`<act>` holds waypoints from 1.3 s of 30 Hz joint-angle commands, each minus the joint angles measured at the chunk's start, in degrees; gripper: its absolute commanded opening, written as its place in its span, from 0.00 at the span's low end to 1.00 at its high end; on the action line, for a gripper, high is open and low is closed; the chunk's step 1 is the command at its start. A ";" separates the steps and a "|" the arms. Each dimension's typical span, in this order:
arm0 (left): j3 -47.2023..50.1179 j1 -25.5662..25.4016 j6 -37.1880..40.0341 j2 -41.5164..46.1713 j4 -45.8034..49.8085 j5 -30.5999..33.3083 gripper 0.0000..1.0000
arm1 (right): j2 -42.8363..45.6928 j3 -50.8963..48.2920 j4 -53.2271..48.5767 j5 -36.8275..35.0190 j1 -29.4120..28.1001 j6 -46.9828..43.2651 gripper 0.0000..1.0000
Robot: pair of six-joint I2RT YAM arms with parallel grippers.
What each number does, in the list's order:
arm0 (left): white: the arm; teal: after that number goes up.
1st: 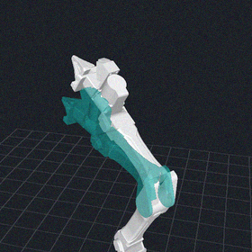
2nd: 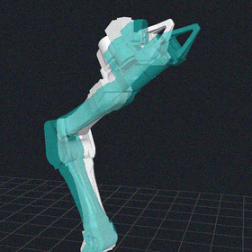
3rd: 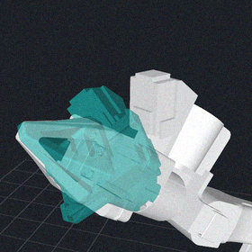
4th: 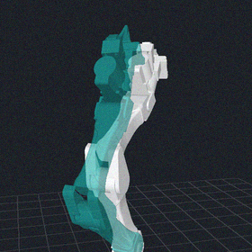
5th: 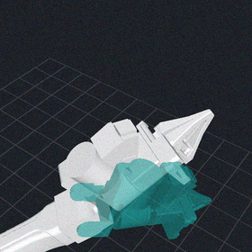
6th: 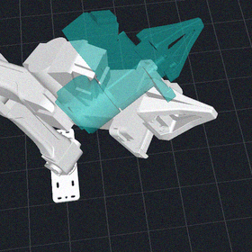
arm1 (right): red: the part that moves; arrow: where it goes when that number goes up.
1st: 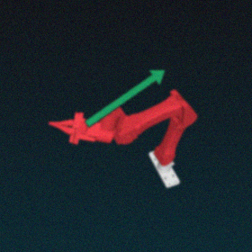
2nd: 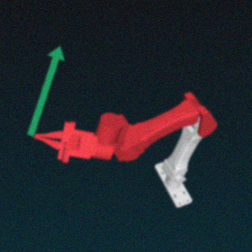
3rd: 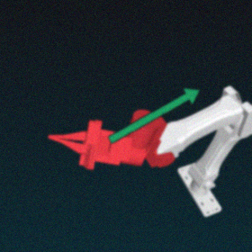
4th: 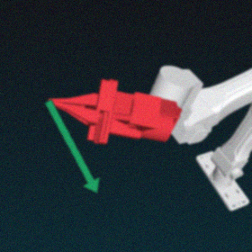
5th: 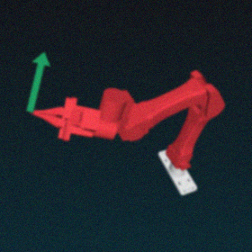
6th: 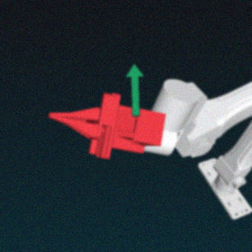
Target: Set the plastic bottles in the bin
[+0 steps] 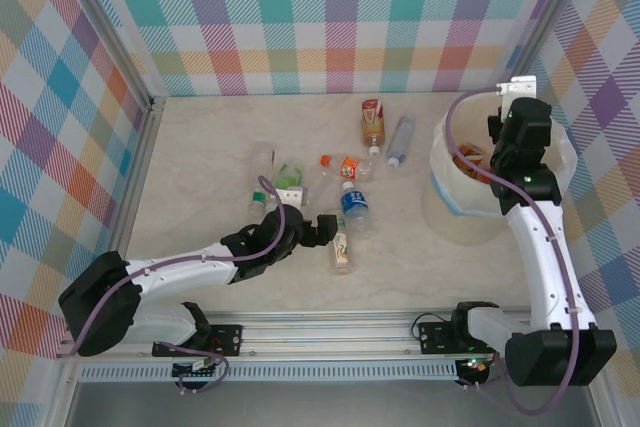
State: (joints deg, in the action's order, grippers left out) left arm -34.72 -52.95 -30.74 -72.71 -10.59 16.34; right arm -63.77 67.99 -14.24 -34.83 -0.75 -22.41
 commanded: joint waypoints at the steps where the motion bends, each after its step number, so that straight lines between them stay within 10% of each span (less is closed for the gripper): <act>1: -2.34 0.57 -0.88 -0.69 1.61 -0.60 1.00 | -2.17 -1.77 -3.39 -3.84 0.15 0.70 0.10; 16: -5.14 0.67 -2.05 -4.08 5.58 -2.00 1.00 | -5.69 0.13 -10.49 -1.19 -0.50 8.26 0.76; 26: -5.82 0.80 -5.55 -6.29 6.08 -1.85 1.00 | -0.28 0.95 -11.57 6.10 -4.87 9.50 1.00; 39: -5.01 1.84 -9.82 -6.06 7.22 -1.33 1.00 | 4.47 3.95 -10.26 28.45 -13.06 14.89 1.00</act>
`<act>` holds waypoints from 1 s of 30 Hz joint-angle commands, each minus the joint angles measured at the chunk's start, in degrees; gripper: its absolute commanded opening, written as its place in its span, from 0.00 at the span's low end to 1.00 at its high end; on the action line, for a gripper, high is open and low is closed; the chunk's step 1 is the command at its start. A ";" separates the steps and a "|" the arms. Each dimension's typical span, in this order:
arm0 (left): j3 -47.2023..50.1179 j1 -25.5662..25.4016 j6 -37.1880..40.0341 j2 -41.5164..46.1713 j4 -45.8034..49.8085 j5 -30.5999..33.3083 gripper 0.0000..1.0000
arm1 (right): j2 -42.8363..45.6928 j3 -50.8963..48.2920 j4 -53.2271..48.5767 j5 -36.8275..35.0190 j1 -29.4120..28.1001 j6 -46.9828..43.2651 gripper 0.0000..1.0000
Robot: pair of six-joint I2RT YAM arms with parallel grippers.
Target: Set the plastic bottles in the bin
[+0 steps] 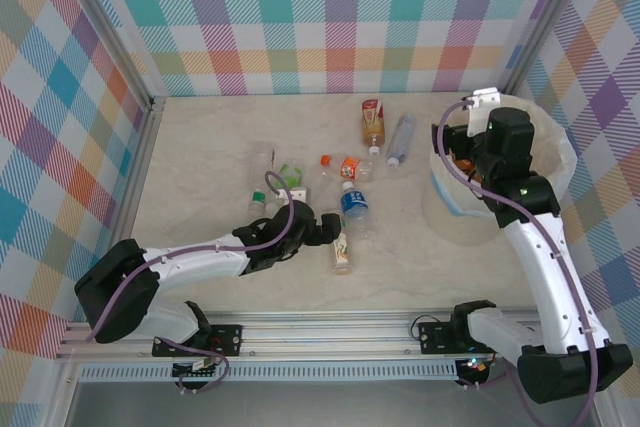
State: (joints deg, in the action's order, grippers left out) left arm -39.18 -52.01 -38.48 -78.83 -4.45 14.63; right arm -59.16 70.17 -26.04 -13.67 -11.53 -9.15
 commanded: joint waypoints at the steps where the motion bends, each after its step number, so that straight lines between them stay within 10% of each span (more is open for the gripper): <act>1: -0.55 1.13 -2.68 0.11 1.39 0.44 1.00 | -0.69 1.90 1.74 7.57 -3.93 1.02 1.00; 15: 3.12 3.21 -8.17 4.37 2.52 2.01 1.00 | -10.37 -1.22 2.44 6.19 -23.66 -7.67 1.00; 30: 8.47 4.12 -13.70 12.43 6.02 8.92 1.00 | -26.28 -5.77 3.40 -2.45 -27.14 24.03 1.00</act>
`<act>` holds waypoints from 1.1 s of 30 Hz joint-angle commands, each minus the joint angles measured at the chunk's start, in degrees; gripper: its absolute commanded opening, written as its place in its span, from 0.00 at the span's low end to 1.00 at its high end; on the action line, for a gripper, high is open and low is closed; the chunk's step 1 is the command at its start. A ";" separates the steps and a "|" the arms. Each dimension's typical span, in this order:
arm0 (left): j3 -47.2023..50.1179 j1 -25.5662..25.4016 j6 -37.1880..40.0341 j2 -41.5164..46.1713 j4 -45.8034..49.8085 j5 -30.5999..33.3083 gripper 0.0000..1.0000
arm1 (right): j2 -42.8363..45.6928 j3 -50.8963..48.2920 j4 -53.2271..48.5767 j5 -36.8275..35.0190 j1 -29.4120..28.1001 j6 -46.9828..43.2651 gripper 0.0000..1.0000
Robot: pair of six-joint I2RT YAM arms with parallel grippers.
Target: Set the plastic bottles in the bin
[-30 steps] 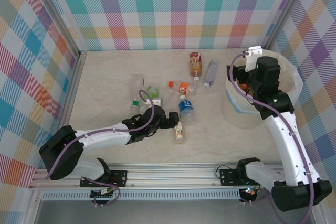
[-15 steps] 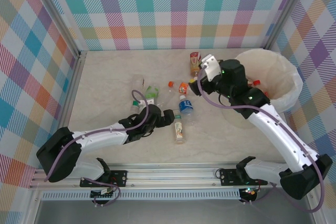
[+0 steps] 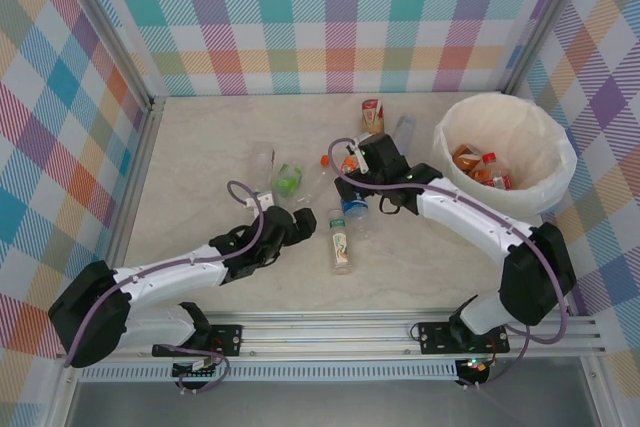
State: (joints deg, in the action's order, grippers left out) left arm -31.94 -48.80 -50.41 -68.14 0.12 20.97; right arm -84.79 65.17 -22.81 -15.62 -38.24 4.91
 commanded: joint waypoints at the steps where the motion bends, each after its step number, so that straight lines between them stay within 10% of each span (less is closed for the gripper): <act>1: 1.53 0.99 -2.01 2.06 1.59 2.85 1.00 | -1.18 -1.44 0.65 0.49 -0.43 12.06 1.00; 33: 1.17 3.79 0.70 4.44 4.97 8.56 1.00 | -16.33 -4.21 5.57 -0.17 -1.27 20.74 0.59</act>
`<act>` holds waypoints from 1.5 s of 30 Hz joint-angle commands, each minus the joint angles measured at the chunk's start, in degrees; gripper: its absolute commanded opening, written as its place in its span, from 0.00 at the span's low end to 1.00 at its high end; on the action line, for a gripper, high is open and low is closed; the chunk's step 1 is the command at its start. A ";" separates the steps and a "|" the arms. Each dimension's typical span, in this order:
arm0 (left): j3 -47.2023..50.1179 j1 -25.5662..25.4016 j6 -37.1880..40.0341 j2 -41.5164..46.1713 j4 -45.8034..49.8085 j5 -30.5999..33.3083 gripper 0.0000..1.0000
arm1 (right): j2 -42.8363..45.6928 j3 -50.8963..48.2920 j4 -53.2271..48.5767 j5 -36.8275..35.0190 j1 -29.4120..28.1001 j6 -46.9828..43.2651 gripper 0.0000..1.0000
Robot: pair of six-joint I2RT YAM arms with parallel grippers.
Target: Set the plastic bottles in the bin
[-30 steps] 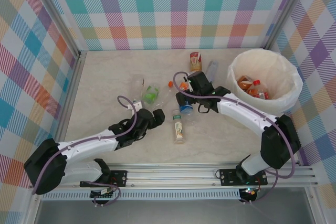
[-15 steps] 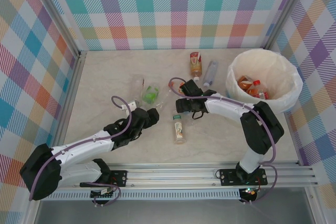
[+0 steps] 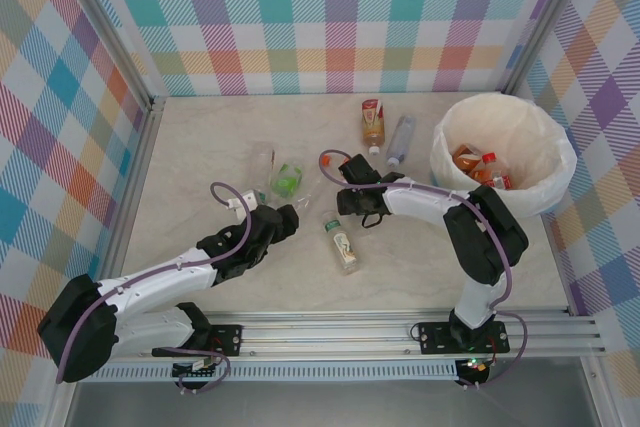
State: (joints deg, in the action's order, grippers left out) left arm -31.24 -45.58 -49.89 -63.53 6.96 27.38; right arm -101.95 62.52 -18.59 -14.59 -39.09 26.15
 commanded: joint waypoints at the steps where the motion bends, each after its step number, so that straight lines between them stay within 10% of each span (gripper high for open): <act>1: 0.64 0.57 -0.11 -0.26 -2.01 2.08 1.00 | 1.76 -2.14 1.98 -1.60 -0.45 -1.09 0.58; 24: 0.57 0.84 -1.49 -2.78 -4.28 -0.74 1.00 | 30.72 -8.45 12.96 -5.98 -0.46 -13.56 0.45; 45: 2.05 0.94 -4.05 -1.95 -4.10 -0.57 1.00 | 41.66 -1.60 31.19 -13.08 3.88 -46.75 0.41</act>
State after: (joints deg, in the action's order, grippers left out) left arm -30.52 -45.43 -52.66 -67.07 3.84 26.04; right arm -62.02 59.05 6.02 -25.63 -36.77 -15.25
